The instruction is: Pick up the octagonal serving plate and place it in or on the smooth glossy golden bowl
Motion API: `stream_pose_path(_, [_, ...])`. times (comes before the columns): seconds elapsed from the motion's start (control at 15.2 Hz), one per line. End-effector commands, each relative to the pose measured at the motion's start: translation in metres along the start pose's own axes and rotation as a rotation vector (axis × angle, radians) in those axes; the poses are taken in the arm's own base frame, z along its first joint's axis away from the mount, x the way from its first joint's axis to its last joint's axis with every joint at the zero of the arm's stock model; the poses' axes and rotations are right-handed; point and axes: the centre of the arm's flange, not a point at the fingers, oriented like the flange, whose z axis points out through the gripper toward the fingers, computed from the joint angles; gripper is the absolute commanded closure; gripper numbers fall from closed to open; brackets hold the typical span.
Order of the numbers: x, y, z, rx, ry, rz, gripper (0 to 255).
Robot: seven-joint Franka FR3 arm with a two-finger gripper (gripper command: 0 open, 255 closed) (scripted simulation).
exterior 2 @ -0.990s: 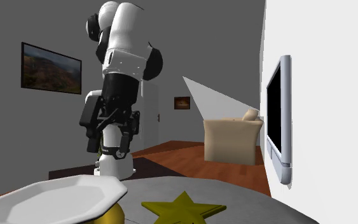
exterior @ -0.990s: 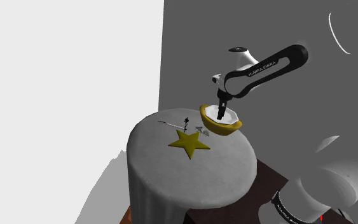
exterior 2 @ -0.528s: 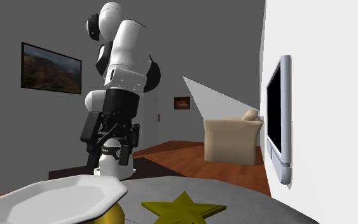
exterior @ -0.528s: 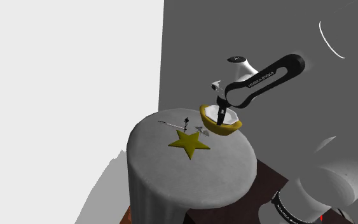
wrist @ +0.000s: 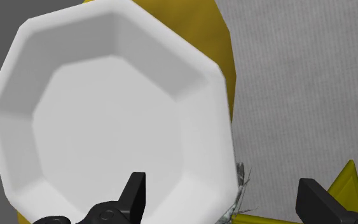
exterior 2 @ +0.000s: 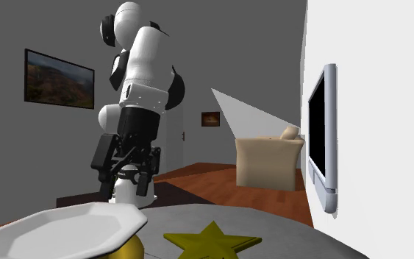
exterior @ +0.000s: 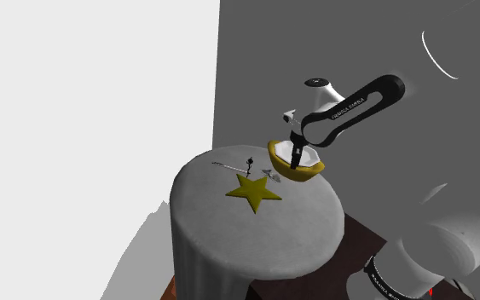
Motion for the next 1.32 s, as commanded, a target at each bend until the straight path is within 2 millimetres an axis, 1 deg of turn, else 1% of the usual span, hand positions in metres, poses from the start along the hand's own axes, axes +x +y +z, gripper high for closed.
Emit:
stream_pose_path(0.0, [0.000,0.000,0.000,0.000,0.000,0.000,0])
stream_pose_path(0.07, [0.000,0.000,0.000,0.000,0.000,0.000,255])
stream_pose_path(0.66, [0.000,0.000,0.000,0.000,0.000,0.000,255])
stream_pose_path(0.73, [0.000,0.000,0.000,0.000,0.000,0.000,0])
stream_pose_path(0.86, [-0.027,-0.021,-0.017,-0.136,0.048,-0.092,0])
stream_pose_path(0.92, [-0.037,-0.028,-0.022,-0.184,0.064,-0.123,0])
stream_pose_path(1.25, [-0.035,-0.023,0.003,-0.184,0.064,-0.123,0])
